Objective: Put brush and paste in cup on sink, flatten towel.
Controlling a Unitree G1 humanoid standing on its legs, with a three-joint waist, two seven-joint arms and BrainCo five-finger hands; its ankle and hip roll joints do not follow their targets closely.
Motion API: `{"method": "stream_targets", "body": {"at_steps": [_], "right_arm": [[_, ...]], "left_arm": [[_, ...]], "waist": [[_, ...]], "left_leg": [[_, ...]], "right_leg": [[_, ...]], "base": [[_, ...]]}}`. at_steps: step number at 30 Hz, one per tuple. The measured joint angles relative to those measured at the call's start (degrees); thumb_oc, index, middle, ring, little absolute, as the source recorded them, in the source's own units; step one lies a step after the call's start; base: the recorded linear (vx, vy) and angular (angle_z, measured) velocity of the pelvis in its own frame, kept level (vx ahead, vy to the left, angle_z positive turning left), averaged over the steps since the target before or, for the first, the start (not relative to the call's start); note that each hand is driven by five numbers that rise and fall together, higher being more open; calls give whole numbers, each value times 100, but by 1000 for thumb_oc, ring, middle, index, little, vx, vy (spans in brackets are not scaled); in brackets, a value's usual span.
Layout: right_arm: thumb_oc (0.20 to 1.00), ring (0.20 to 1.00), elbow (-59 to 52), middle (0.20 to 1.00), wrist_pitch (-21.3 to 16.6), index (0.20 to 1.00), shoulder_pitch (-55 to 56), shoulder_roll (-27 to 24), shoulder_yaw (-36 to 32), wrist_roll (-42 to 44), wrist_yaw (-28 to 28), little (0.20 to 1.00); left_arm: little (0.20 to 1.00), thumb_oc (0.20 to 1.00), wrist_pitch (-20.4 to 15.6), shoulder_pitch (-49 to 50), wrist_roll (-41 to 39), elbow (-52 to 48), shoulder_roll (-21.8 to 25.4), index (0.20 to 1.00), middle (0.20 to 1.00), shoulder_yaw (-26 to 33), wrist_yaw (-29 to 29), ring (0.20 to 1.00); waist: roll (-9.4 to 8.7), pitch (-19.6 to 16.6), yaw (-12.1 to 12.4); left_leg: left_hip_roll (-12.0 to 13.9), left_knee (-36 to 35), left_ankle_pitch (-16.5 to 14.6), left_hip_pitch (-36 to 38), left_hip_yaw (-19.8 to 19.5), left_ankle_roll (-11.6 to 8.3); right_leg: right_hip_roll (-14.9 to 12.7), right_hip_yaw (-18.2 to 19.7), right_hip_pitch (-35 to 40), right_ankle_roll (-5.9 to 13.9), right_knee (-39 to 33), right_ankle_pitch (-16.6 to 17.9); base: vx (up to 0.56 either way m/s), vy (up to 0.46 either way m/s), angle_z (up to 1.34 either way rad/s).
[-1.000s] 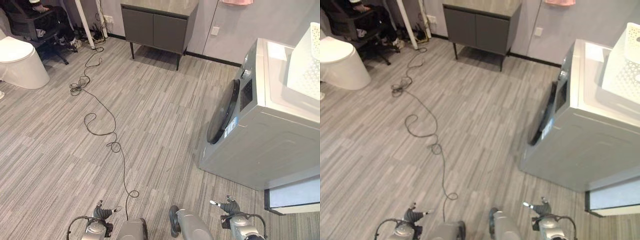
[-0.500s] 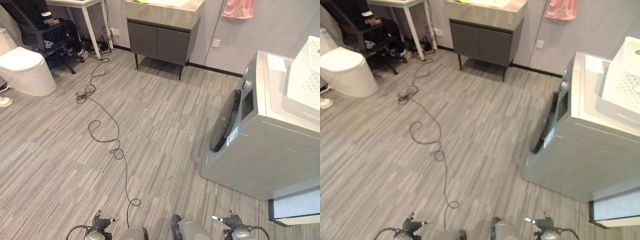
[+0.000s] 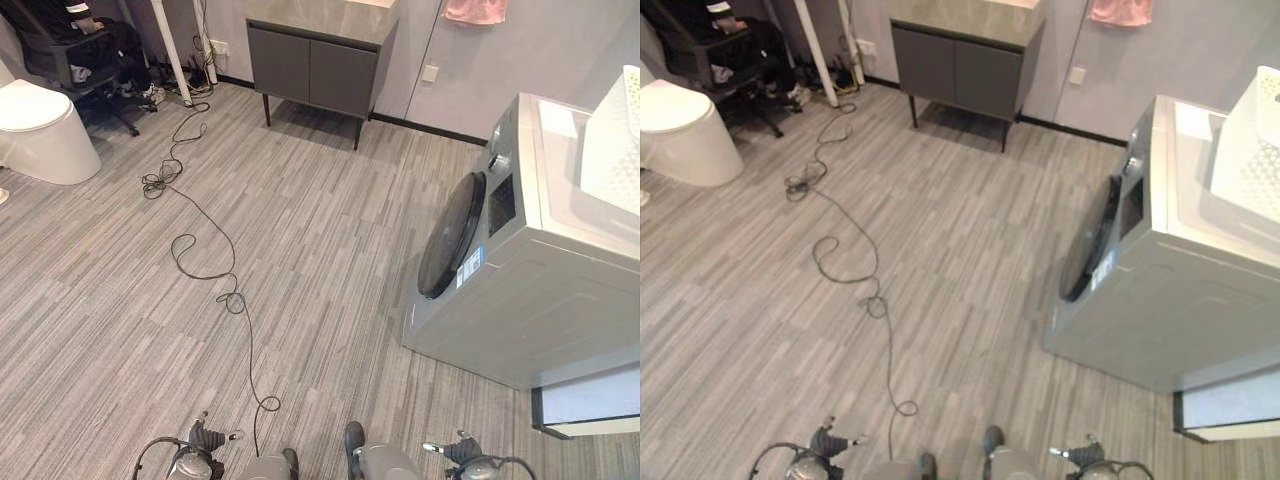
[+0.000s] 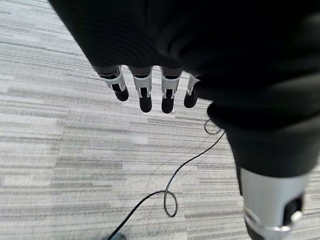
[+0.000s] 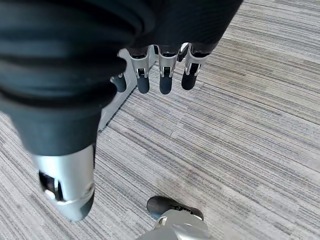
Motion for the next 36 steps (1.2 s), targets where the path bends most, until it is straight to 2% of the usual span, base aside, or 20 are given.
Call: {"method": "stream_targets", "body": {"at_steps": [6,8,9,10,12,14,16,18,20,23,24,25,27,28,30,31,32,33,34,36], "right_arm": [[1000,1000,-142,1000,-13,1000,33,-21,-52,5,-48,1000],[1000,1000,-223,1000,-16,1000,20,-36,-49,3,-114,1000],[1000,1000,-400,1000,-29,1000,12,-16,-56,1,-301,1000],[1000,1000,-474,1000,-23,1000,-34,1,-47,5,-327,1000],[1000,1000,-609,1000,-19,1000,115,13,-95,44,-431,1000],[1000,1000,-632,1000,-26,1000,171,27,-190,131,-532,1000],[1000,1000,-535,1000,-15,1000,100,-13,-220,132,-535,1000],[1000,1000,-397,1000,0,1000,119,14,-227,129,-531,1000],[1000,1000,-90,1000,101,1000,222,70,-240,130,-528,1000],[1000,1000,252,1000,115,1000,345,63,-283,127,-525,1000],[1000,1000,338,1000,190,1000,477,48,-278,127,-520,1000],[1000,1000,404,1000,195,1000,408,-48,-286,118,-520,1000],[1000,1000,644,1000,205,1000,185,-62,-267,107,-517,1000],[1000,1000,632,1000,202,1000,211,-127,-271,0,-522,1000],[1000,1000,358,1000,181,1000,164,-217,-275,-2,-523,1000],[1000,1000,219,1000,176,1000,94,-262,-256,2,-526,1000],[1000,1000,71,1000,65,1000,-84,-273,-152,1,-531,1000],[1000,1000,-30,1000,62,1000,-159,-265,-105,4,-538,1000],[1000,1000,-117,1000,55,1000,-246,-251,-4,1,-538,1000],[1000,1000,-208,1000,57,1000,-425,-310,-1,9,-546,1000]], "left_arm": [[1000,1000,2,-93,3,4,45,1000,1000,-4,8,1000],[1000,1000,0,-117,4,25,44,1000,1000,-3,31,1000],[1000,1000,0,-194,3,149,31,1000,1000,5,125,1000],[1000,1000,-7,-192,4,159,48,1000,1000,15,162,1000],[1000,1000,24,-96,6,221,47,1000,1000,17,186,1000],[1000,1000,24,-40,7,234,98,1000,1000,11,211,1000],[1000,1000,25,-129,5,253,86,1000,1000,42,214,1000],[1000,1000,19,-178,0,287,82,1000,1000,93,226,1000],[1000,1000,15,-157,-2,419,19,1000,1000,92,304,1000],[1000,1000,20,-119,-27,443,-163,1000,1000,55,375,1000],[1000,1000,14,-18,-31,447,-261,1000,1000,-37,383,1000],[1000,1000,10,-65,-54,437,-394,1000,1000,-52,386,1000],[1000,1000,27,-165,-77,515,-485,1000,1000,-37,384,1000],[1000,1000,-5,-161,-113,512,-581,1000,1000,-43,384,1000],[1000,1000,8,-111,-126,428,-582,1000,1000,-21,378,1000],[1000,1000,17,-108,-126,404,-544,1000,1000,1,375,1000],[1000,1000,34,-314,-128,435,-423,1000,1000,2,376,1000],[1000,1000,32,-326,-141,423,-405,1000,1000,83,382,1000],[1000,1000,12,-396,-275,433,-364,1000,1000,76,384,1000],[1000,1000,19,-421,-350,230,-312,1000,1000,39,378,1000]], "waist": [[90,92,-53],[164,187,-127],[175,318,-232],[172,364,-191],[195,320,-443],[170,320,-484],[138,335,-490],[161,364,-589],[203,318,-665],[347,143,-758],[439,-72,-824],[648,-84,-834],[602,-81,-831],[542,-169,-848],[556,-308,-757],[567,-293,-745],[367,-187,-700],[267,-135,-654],[106,-59,-570],[3,74,-485]], "left_leg": [[-42,-5,-43,1,13,88],[-80,-21,-43,-7,22,160],[-169,150,-72,-128,29,351],[-162,149,-95,-98,82,375],[-141,-59,-136,-65,38,438],[-230,-402,1,0,36,534],[-279,-523,55,0,83,568],[-333,-647,106,162,62,495],[-371,-841,-49,621,-12,350],[-285,-985,-332,933,-314,183],[-196,-999,-409,1032,-488,60],[56,-935,-360,1064,-573,-232],[149,-513,-149,1074,-664,-647],[202,341,-42,892,-676,-854],[311,1088,98,638,-627,-1036],[370,1779,211,282,-622,-1173],[361,3681,731,-793,-554,-1268],[363,3997,769,-1069,-512,-1244],[449,4261,874,-1467,-189,-1052],[308,3819,776,-1921,-52,-939]], "right_leg": [[-41,50,-192,77,396,19],[-37,150,-581,274,1138,163],[-52,374,-1265,532,2377,306],[-54,509,-1510,599,2687,267],[136,533,-1617,413,2337,-27],[231,570,-1575,386,1355,-156],[174,421,-1536,422,196,-69],[93,365,-1578,452,-702,305],[10,266,-1511,350,-866,552],[138,358,-1432,251,-360,589],[198,407,-1245,25,-393,933],[391,251,-1156,-278,-363,820],[373,35,-878,-433,-239,648],[398,-140,-544,-460,-299,395],[543,-151,-293,-553,-394,162],[585,-156,-199,-684,-410,90],[545,-158,-21,-760,-465,49],[490,-162,123,-919,-444,-48],[405,-145,321,-1062,-457,-192],[263,-13,521,-1031,-524,-208]], "base": [[-8,81,-2],[18,170,4],[121,77,-2],[288,59,5],[201,17,8],[250,-21,-5],[320,-60,-7],[353,-91,3],[433,-148,17],[371,-183,47],[334,-195,68],[608,-385,69],[395,-299,53],[378,-353,45],[305,-350,12],[242,-348,2],[282,-278,12],[429,-316,13],[233,-74,12],[317,-78,-15]]}}
